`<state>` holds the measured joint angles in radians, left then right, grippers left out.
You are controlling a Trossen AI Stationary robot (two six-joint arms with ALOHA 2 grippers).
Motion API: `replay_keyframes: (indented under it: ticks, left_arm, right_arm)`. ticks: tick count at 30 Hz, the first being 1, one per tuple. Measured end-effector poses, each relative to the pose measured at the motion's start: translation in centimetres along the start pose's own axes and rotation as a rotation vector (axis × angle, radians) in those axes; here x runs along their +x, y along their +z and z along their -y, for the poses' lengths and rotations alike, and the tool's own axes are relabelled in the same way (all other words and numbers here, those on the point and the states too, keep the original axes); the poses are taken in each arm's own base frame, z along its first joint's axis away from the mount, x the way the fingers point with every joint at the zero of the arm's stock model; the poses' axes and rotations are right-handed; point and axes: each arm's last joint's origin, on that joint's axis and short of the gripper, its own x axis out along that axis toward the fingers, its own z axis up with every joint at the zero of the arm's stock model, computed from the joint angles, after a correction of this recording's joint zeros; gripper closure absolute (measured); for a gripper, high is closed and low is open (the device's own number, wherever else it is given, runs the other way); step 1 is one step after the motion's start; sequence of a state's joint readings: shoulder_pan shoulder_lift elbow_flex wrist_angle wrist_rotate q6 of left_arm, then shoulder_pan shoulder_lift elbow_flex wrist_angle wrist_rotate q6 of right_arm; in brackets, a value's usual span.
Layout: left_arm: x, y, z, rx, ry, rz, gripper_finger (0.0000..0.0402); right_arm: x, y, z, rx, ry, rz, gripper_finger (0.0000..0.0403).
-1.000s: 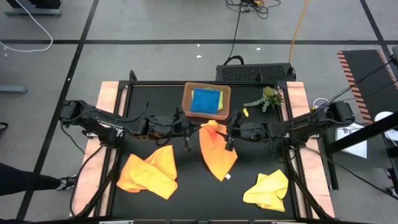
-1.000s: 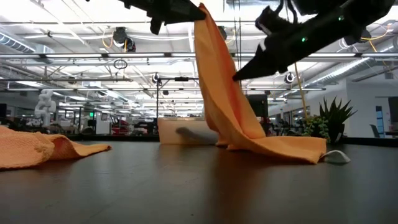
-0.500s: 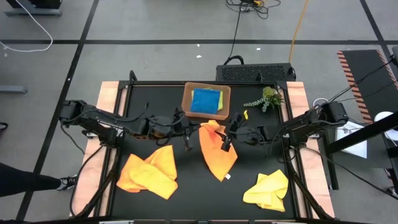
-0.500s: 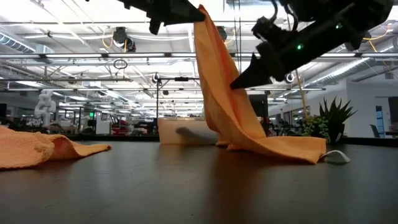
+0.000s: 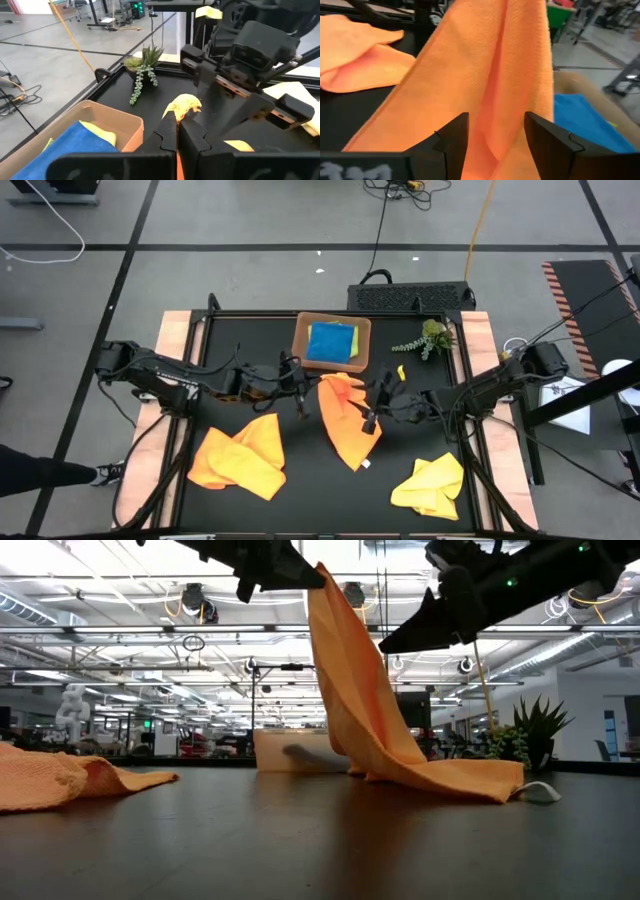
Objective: Fold microfiber towels
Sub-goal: Fold the orange microfiber towel
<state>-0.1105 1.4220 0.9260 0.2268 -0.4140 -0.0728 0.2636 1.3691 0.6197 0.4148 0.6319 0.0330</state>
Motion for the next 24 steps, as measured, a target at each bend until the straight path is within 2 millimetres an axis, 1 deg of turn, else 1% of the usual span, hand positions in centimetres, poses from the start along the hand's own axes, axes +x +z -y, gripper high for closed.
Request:
replay_keyframes:
  ticks: [8, 13, 20, 24]
  left_arm:
    - [0.0, 0.0, -0.1, -0.004, 0.007, 0.001, 0.0400]
    - [0.1, 0.0, -0.2, -0.017, 0.011, 0.001, 0.0400]
    - [0.1, 0.0, -0.3, -0.028, 0.015, -0.002, 0.0400]
    - [0.1, -0.1, -0.4, -0.024, 0.018, -0.009, 0.0399]
  right_arm:
    - [-0.8, -0.4, -1.4, -0.020, -0.014, 0.003, 0.0218]
    - [-1.1, -0.5, -1.8, -0.009, -0.005, 0.005, 0.0218]
    - [-0.8, -1.3, -2.0, 0.008, -0.031, -0.020, 0.0218]
    - [0.0, -2.2, -2.3, 0.002, -0.059, -0.045, 0.0218]
